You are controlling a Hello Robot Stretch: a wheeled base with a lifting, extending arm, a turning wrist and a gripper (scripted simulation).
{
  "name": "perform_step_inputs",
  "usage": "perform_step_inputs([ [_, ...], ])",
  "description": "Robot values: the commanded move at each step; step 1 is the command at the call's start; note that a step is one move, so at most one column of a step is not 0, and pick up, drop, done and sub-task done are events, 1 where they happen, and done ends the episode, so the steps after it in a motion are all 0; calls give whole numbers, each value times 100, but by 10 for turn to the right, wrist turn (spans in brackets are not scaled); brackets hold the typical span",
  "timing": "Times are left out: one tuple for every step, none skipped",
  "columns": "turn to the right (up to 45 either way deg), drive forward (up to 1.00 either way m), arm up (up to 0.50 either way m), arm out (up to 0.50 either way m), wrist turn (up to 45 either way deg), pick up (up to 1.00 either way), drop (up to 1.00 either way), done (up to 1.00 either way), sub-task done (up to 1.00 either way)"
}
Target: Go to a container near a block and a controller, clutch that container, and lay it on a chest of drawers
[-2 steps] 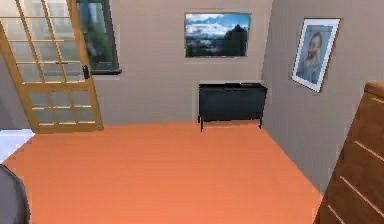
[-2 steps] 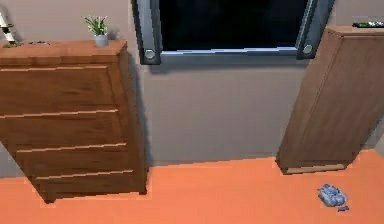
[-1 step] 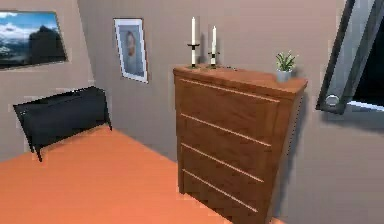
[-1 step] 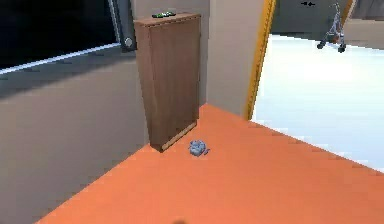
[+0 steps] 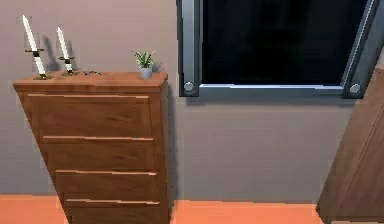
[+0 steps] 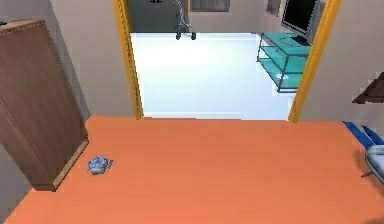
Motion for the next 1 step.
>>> perform_step_inputs([
  [0,5,0,0,0,0,0,0,0],
])
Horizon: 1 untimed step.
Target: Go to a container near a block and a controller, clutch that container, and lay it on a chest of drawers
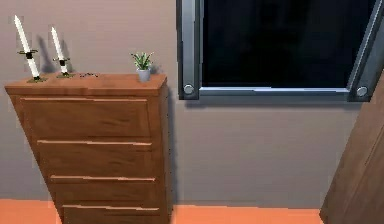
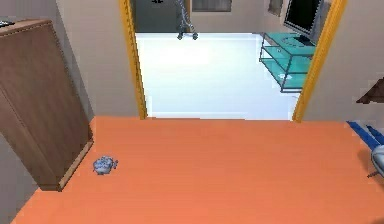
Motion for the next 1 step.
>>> perform_step_inputs([
  [-450,0,0,0,0,0,0,0,0],
])
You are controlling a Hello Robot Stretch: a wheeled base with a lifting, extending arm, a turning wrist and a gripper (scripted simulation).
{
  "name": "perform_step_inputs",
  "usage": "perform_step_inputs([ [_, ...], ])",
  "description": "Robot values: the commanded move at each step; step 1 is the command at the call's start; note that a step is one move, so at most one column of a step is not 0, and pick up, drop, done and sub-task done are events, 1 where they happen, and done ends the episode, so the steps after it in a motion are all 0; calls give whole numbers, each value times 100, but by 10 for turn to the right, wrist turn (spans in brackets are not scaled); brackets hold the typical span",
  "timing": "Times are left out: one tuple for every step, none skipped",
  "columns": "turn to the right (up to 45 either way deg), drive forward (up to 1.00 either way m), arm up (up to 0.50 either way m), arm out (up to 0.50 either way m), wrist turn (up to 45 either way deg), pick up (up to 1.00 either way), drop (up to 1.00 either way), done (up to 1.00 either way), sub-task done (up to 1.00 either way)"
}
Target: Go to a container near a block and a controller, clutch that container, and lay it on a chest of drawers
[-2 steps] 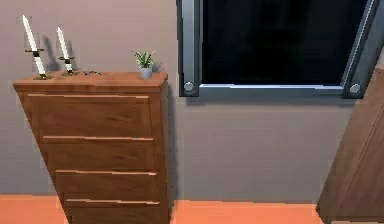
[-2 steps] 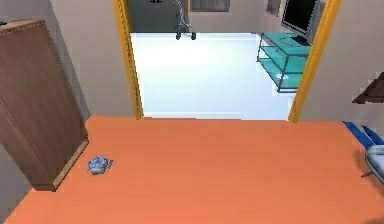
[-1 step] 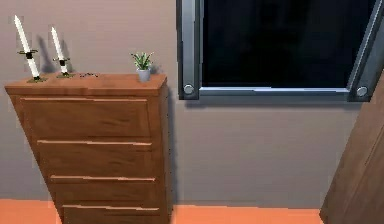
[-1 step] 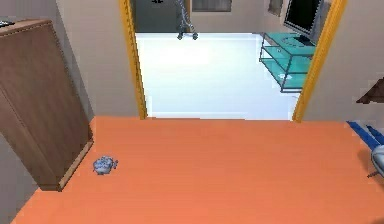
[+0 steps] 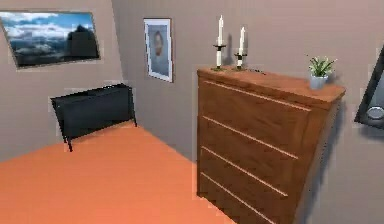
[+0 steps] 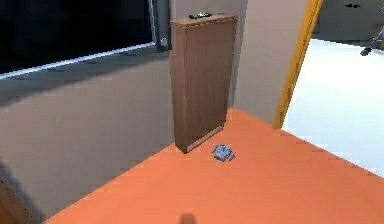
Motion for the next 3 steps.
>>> perform_step_inputs([
  [-360,0,0,0,0,0,0,0,0],
  [0,100,0,0,0,0,0,0,0],
  [-360,0,0,0,0,0,0,0,0],
])
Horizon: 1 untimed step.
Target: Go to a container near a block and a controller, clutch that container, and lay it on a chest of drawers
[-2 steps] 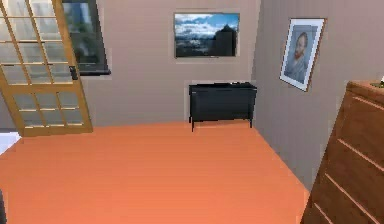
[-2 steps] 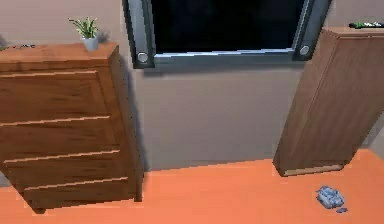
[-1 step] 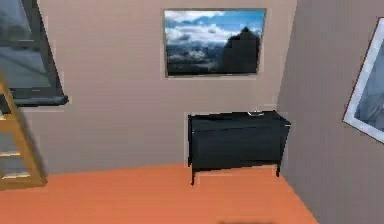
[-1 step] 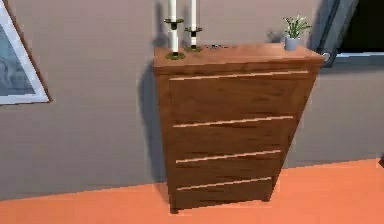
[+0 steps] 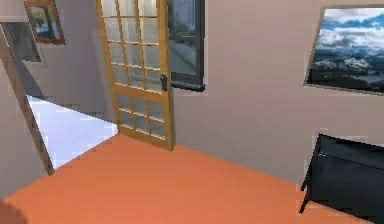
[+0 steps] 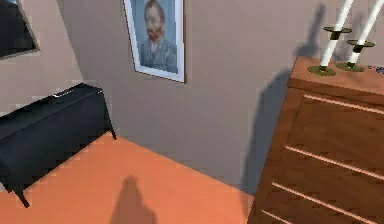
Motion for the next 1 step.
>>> perform_step_inputs([
  [0,5,0,0,0,0,0,0,0],
])
